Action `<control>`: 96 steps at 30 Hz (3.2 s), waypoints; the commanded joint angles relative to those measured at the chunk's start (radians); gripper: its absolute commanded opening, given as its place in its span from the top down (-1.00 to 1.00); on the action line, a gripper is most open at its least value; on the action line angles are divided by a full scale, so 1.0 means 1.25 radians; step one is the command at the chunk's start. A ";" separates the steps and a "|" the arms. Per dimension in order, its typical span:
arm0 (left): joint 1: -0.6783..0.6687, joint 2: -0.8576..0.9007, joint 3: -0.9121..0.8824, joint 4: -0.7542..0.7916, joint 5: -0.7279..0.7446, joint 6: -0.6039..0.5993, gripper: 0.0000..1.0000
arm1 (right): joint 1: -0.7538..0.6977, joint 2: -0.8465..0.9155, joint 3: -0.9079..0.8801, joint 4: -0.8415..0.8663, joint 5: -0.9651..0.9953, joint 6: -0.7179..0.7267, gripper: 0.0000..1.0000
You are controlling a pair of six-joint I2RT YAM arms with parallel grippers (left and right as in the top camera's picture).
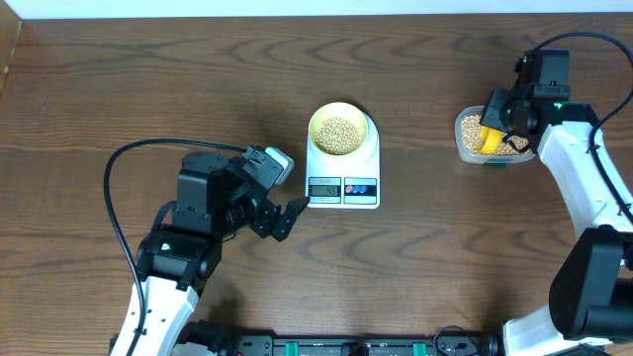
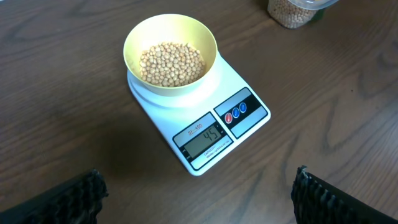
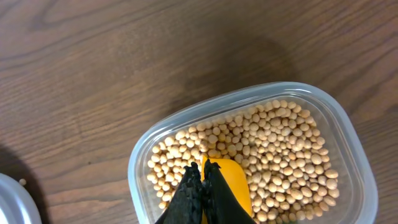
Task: Scoop item into bowl and weigh 50g on scale
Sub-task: 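Dip and drag the scoop through the soybeans with the right gripper, then lift the filled scoop and carry it left over the bowl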
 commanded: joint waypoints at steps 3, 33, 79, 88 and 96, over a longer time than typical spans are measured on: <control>0.004 0.002 -0.007 0.002 -0.005 -0.010 -0.96 | 0.005 0.005 0.003 -0.002 0.025 -0.016 0.98; 0.004 0.002 -0.007 0.002 -0.005 -0.010 -0.96 | -0.029 0.034 -0.010 0.051 -0.226 0.037 0.98; 0.004 0.001 -0.007 0.002 -0.005 -0.010 -0.96 | -0.236 0.032 -0.010 0.074 -0.519 -0.003 0.98; 0.004 0.002 -0.007 0.002 -0.005 -0.010 -0.96 | -0.286 0.032 -0.010 0.088 -0.746 -0.002 0.98; 0.004 0.001 -0.007 0.002 -0.005 -0.010 -0.96 | -0.259 0.032 -0.010 0.126 -0.783 0.041 0.98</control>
